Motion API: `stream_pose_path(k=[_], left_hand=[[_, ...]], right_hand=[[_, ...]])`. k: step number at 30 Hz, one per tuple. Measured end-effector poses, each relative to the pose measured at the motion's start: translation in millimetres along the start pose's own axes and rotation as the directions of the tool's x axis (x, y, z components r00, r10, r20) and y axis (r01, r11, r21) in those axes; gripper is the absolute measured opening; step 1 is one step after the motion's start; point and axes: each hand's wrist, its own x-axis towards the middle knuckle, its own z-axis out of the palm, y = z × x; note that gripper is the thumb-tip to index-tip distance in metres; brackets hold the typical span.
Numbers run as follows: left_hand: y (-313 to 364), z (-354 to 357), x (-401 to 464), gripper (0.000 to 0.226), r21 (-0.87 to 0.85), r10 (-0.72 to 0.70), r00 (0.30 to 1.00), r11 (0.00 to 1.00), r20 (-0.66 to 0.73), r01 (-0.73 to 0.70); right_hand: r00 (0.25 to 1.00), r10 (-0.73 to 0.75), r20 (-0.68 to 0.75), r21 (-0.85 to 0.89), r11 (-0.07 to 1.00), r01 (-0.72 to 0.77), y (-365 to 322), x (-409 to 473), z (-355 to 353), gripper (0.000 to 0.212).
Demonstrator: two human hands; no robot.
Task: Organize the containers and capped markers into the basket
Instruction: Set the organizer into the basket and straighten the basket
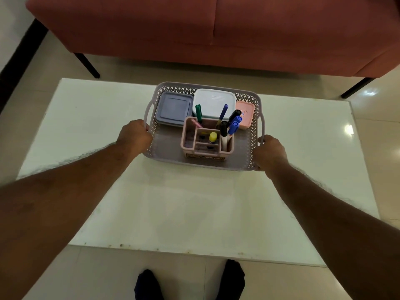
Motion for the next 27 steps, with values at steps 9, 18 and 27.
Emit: stream_pose_path(k=[9,18,27], left_hand=[[-28,-16,-25,0.019,-0.089,0.026,0.999,0.996,-0.043,-0.029],[-83,-52,-94,0.016,-0.128,0.081,0.99,0.987,-0.114,-0.095],[-149,-92,-174,0.014,-0.195,0.049,0.993,0.978,-0.106,-0.069]], right_hand=[[0.998,-0.054,-0.006,0.018,0.998,0.055,5,-22,2,0.037],[0.986,-0.163,-0.037,-0.005,0.987,0.163,9,-97,8,0.039],[0.977,-0.208,-0.036,0.004,0.978,0.208,24,-206,24,0.038]])
